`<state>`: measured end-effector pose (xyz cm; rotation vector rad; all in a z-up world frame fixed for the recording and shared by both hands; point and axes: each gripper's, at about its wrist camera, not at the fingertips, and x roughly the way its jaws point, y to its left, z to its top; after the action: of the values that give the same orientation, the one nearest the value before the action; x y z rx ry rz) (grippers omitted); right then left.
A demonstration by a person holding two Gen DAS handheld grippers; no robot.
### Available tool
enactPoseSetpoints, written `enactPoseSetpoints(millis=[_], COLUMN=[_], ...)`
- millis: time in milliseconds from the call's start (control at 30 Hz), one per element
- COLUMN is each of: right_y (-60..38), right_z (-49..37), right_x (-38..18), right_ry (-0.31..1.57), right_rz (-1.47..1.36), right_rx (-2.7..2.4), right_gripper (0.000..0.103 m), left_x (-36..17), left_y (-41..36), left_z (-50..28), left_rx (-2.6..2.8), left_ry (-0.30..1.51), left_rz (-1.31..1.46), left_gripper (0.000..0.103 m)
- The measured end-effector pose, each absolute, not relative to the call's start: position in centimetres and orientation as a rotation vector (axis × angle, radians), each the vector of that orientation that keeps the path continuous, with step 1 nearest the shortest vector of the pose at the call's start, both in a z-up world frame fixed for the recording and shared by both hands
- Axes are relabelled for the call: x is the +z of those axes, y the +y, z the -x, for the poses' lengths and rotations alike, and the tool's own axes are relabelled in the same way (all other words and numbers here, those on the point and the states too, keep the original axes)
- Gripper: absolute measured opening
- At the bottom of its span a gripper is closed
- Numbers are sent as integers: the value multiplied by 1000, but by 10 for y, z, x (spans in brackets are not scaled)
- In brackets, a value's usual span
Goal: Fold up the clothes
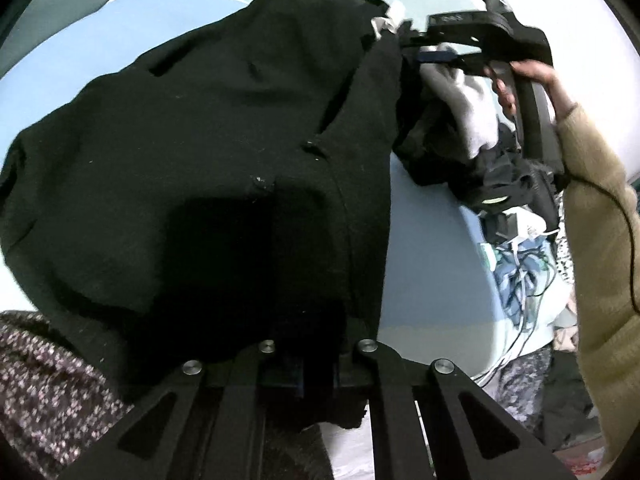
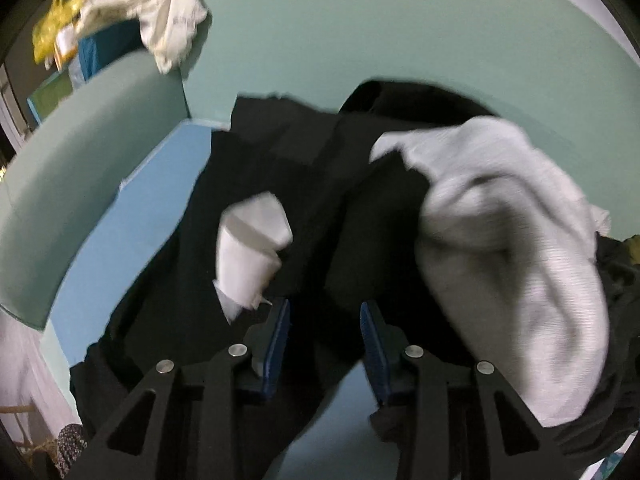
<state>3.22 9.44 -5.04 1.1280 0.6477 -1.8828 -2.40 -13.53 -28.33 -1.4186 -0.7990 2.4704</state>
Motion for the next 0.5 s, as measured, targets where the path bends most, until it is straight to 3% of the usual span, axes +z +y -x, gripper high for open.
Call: enactPoseSetpoints(millis=[333,433,467,500], right_y=[52,59,65,72], right_z=[-51,-56,-57,-60], right_x=[-100,-87,-79,-69], right_ry=[1018,990,969,949], right_rz=[-1065,-1038,-1019,-992], right_rx=[-1849,-1859,-1873,-1894], right_gripper=[46,47,49,59], left_x=[-290,-303,-307,-310], left_y=[-120,-117,-118,-118], left_z=[19,20,19,18], left_rx=[2507,2444,2423,2403], left_ry=[-831,-901,-933,-964], left_rz=[1544,1618,1631,1642], left_gripper=[9,9,9,9])
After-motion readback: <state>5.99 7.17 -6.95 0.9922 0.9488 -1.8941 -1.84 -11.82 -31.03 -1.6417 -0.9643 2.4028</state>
